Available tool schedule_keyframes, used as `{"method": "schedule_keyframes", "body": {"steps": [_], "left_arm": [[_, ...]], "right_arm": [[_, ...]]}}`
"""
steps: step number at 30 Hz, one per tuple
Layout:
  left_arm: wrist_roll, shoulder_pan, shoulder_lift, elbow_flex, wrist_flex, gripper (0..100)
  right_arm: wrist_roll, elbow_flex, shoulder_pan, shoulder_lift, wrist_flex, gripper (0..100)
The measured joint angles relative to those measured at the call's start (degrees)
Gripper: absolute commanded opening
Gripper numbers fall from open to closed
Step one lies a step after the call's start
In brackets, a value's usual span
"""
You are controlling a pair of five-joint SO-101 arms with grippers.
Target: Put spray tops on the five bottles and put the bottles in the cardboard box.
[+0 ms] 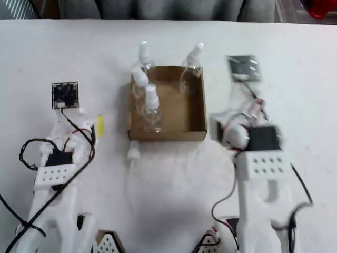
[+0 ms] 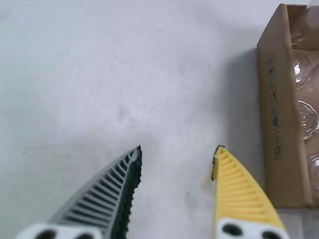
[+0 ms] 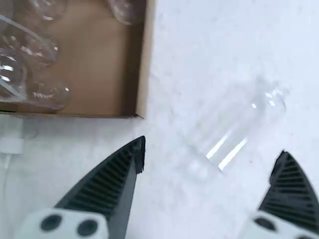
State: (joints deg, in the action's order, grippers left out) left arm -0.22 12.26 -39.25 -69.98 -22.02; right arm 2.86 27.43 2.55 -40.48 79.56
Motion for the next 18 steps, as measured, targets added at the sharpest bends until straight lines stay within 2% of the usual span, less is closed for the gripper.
{"method": "schedule_keyframes", "body": {"steps": [4,8,11,14,18], "left_arm": [[0.0,0.1,0.0,-0.1,0.0,22],[0.0,0.1,0.0,-0.1,0.0,22],[0.0,0.1,0.0,-0.1,0.0,22],[0.0,0.1,0.0,-0.1,0.0,22],[0.0,0.1,0.0,-0.1,0.0,22]], "right_arm": [[9.5,0.9,-8.4,-3.0,5.9,33.0],[13.7,1.6,-16.7,-2.3,6.9,23.4],[13.7,1.6,-18.5,1.8,6.9,16.8],[13.5,0.2,-18.4,8.2,6.9,16.3],[5.7,-6.2,-18.4,19.5,6.9,19.9]]}}
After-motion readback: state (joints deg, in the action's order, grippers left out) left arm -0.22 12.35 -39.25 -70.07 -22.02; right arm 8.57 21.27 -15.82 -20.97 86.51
